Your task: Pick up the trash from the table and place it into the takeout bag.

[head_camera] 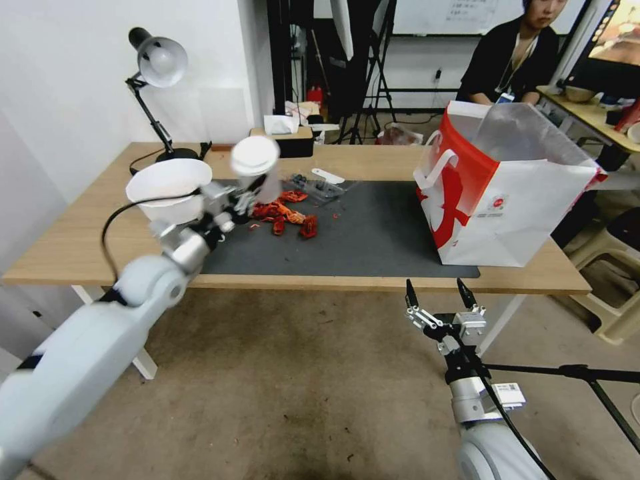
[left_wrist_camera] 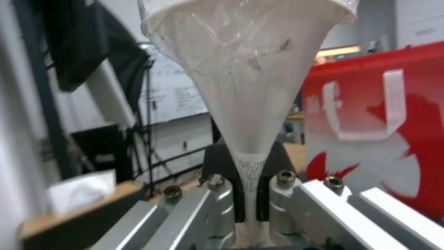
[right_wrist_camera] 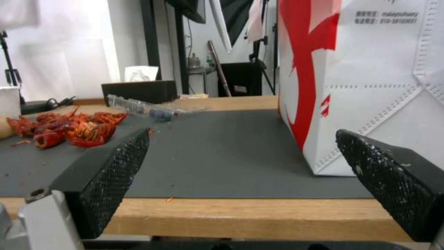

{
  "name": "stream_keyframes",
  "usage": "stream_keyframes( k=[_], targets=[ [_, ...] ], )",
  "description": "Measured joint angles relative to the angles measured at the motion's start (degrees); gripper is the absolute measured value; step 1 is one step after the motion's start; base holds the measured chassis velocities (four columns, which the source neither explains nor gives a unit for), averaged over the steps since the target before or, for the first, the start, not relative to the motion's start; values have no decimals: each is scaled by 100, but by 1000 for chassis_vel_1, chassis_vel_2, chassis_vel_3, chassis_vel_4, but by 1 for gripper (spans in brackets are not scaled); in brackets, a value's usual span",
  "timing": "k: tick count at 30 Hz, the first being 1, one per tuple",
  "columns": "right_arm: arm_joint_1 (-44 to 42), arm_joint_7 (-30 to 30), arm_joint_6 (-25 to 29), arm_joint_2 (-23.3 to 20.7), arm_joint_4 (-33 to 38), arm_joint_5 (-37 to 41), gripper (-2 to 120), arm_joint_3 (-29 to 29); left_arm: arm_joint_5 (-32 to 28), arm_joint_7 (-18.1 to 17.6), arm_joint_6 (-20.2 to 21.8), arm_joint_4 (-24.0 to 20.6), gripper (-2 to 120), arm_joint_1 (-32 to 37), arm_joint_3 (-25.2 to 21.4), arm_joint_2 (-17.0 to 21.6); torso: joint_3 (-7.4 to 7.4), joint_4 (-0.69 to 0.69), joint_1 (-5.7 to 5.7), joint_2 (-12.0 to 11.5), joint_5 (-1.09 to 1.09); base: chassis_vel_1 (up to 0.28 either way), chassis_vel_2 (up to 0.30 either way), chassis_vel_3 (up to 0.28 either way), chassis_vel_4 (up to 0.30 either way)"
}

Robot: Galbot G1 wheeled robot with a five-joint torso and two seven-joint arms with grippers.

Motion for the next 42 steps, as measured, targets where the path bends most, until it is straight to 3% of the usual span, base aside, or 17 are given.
stream_keyframes(
  k=[1,4,5,8,14,16,29,42],
  targets=[
    [-25,1,0,-3,13,-10,100,15,-131,27,30,188,2,-603,469,-44,0,3,0,0,0,0,0,0,0],
    [-36,6,-3,-9,39,-18,100,44,-372,31,113,502,2,-1636,1214,-257,0,4,0,0,2,0,0,0,0],
    [-36,6,-3,-9,39,-18,100,44,-372,31,113,502,2,-1636,1214,-257,0,4,0,0,2,0,0,0,0],
    [-35,10,-25,-18,64,-20,100,58,-609,35,169,778,2,-2486,1958,-519,0,2,0,0,3,0,0,0,0],
    [-22,16,-49,-47,86,-21,100,73,-821,85,174,1175,1,-3272,2624,-929,1,5,-1,0,3,0,0,0,0],
    [-12,21,-54,-72,89,-18,100,94,-937,98,188,1394,1,-3641,2929,-1261,1,3,-1,0,1,0,0,0,0],
    [7,38,-61,-78,86,8,100,155,-1187,101,251,2347,1,-4711,3753,-2912,0,2,-1,0,2,0,0,0,0],
    [34,43,-42,-36,87,45,100,183,-1099,292,155,3348,1,-4945,4263,-3965,0,3,-1,0,1,0,0,0,0]
  ],
)
